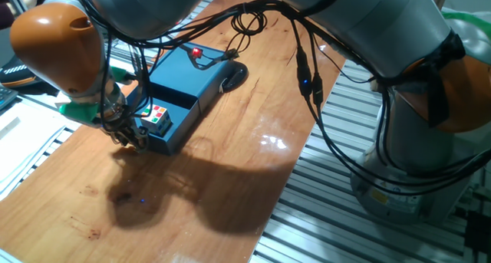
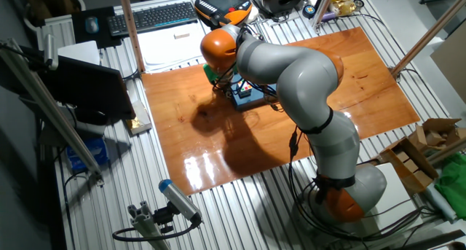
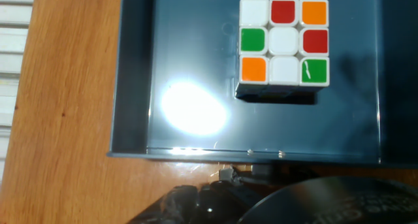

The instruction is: Grasp the handle and close the drawer

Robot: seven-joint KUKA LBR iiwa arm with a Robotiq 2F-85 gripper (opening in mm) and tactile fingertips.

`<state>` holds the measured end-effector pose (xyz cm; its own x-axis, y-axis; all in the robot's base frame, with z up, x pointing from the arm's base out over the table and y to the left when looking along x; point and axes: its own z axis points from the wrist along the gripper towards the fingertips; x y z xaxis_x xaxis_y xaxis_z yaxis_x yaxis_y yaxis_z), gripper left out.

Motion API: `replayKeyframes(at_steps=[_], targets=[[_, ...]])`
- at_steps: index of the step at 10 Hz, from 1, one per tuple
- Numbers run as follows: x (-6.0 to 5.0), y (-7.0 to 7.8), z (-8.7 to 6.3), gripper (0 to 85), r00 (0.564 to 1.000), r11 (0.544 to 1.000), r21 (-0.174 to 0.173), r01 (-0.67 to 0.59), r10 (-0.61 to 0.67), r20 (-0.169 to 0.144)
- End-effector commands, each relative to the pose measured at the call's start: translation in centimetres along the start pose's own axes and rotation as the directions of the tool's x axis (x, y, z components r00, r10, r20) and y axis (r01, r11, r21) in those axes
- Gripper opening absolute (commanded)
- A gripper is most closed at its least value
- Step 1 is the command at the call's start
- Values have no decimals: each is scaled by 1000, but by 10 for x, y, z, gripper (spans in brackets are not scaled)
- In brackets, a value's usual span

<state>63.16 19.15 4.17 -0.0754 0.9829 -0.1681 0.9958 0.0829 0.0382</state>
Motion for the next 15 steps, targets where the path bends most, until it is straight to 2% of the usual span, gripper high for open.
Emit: replayKeyframes(at_steps=[1, 15], targets=[[0, 0, -1, 20, 1000, 1000, 0, 0, 0, 0], [-14, -5, -5, 20, 1000, 1000, 9, 7, -7, -21]])
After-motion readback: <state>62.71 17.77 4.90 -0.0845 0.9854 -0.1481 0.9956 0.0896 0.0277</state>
